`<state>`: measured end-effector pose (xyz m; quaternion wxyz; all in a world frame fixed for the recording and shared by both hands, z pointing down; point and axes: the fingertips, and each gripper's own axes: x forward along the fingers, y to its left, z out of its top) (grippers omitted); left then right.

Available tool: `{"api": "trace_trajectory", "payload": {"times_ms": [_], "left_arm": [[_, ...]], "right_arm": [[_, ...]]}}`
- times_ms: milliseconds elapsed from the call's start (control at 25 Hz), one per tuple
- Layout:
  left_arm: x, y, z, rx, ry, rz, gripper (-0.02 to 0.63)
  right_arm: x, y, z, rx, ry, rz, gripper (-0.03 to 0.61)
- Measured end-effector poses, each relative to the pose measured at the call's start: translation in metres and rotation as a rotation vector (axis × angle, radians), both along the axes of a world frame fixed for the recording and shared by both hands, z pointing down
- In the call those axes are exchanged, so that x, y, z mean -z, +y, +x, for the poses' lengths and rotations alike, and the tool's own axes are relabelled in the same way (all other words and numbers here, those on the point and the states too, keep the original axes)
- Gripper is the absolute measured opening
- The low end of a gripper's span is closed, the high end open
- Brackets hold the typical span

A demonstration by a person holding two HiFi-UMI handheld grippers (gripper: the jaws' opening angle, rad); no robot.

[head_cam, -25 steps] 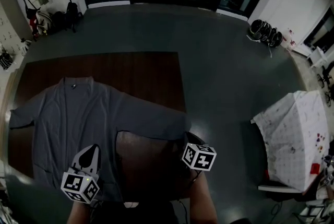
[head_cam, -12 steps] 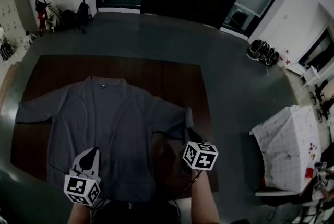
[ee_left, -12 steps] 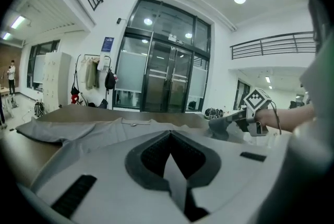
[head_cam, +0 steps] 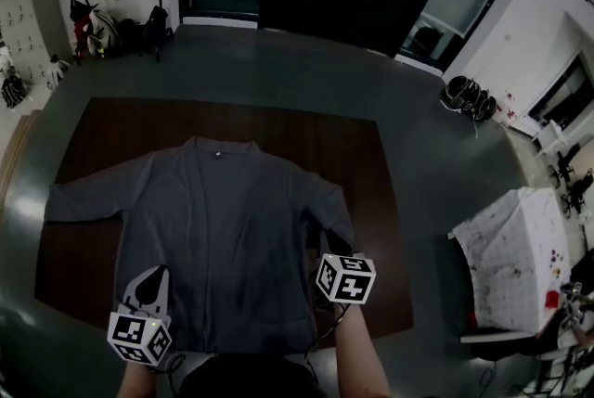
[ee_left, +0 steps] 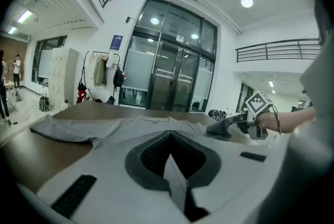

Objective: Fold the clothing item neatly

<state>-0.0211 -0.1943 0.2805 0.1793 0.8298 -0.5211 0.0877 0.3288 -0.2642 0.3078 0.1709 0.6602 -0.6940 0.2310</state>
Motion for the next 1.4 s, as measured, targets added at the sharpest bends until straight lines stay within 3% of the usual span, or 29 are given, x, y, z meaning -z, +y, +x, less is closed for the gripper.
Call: {"api": "trace_trajectory", "payload": {"times_ms": [200, 320, 680, 1120, 1400], "left_arm": [[-0.006, -0.002, 0.022, 0.026, 0.052, -0.009, 0.008], [0.006, -0.003, 0.028, 0.003, 0.029, 0.003, 0.008], [0.021, -0.031, -0.077, 0.145, 0.015, 0.041, 0.008], [0.022, -0.075, -0.202, 0.018, 0.083, 0.070, 0.008], [0.009, -0.087, -0.245, -0.069, 0.082, 0.045, 0.008]], "right_arm": [[-0.011, -0.008, 0.004, 0.006, -0.063, 0.002, 0.014], [0.000, -0.016, 0.001, 0.010, -0.098, 0.023, 0.014], [0.059, -0.044, -0.045, 0.018, -0.085, 0.148, 0.014], [0.096, -0.087, -0.202, 0.024, -0.024, 0.227, 0.014], [0.047, -0.093, -0.310, 0.136, 0.021, 0.127, 0.014]]}}
